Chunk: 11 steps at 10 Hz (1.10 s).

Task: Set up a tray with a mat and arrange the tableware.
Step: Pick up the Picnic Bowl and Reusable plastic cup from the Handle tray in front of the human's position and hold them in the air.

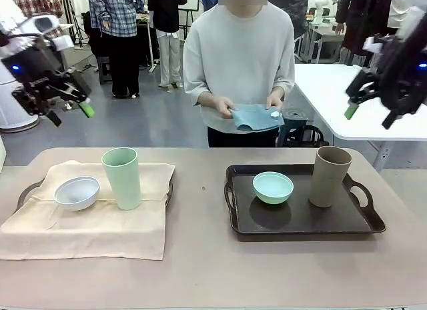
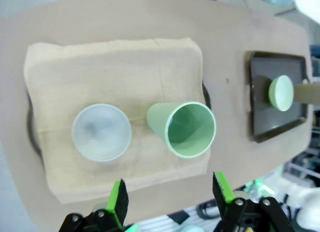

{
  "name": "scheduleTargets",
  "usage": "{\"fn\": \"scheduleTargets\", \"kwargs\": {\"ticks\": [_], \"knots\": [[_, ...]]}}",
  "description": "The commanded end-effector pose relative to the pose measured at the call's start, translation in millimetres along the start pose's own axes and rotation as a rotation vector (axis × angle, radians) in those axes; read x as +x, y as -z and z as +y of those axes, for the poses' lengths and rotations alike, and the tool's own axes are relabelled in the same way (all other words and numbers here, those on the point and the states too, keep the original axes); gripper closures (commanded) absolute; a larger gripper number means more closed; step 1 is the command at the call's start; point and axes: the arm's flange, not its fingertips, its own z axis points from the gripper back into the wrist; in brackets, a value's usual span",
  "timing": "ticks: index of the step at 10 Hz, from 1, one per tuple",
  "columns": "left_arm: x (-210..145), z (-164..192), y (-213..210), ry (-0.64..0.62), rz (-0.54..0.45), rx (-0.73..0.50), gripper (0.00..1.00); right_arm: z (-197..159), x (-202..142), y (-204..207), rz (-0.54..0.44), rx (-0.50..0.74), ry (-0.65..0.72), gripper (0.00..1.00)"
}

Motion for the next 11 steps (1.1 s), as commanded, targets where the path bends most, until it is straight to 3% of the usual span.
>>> {"fn": "scheduleTargets", "kwargs": {"ticks": [1, 4, 5, 6, 9, 10, 11], "knots": [[-10.1, 34.1, -15.3, -0.014, 0.038, -0.120, 0.11, -47.1, -32.9, -8.5, -0.034, 0.137, 0.022, 0.00], [-32.8, 81.1, -39.2, -0.038, 0.028, -0.224, 0.11, -91.3, -70.4, -18.1, -0.056, 0.224, 0.073, 0.00], [-38.8, 80.7, -36.3, 0.032, 0.015, -0.172, 0.11, -81.6, -70.7, -12.5, -0.014, 0.166, 0.063, 0.00], [-21.4, 75.3, -39.1, -0.050, 0.030, -0.176, 0.11, -93.4, -61.0, -26.5, -0.062, 0.191, 0.079, 0.00], [-21.4, 75.3, -39.1, -0.050, 0.030, -0.176, 0.11, -95.1, -67.5, -23.9, -0.048, 0.186, 0.084, 0.00], [-26.6, 78.7, -38.1, -0.030, 0.034, -0.174, 0.11, -96.3, -65.9, -20.3, -0.012, 0.257, 0.092, 0.00], [-28.3, 97.8, -45.5, -0.033, 0.101, -0.314, 0.11, -119.4, -68.3, -22.2, 0.014, 0.354, 0.131, 0.00]]}}
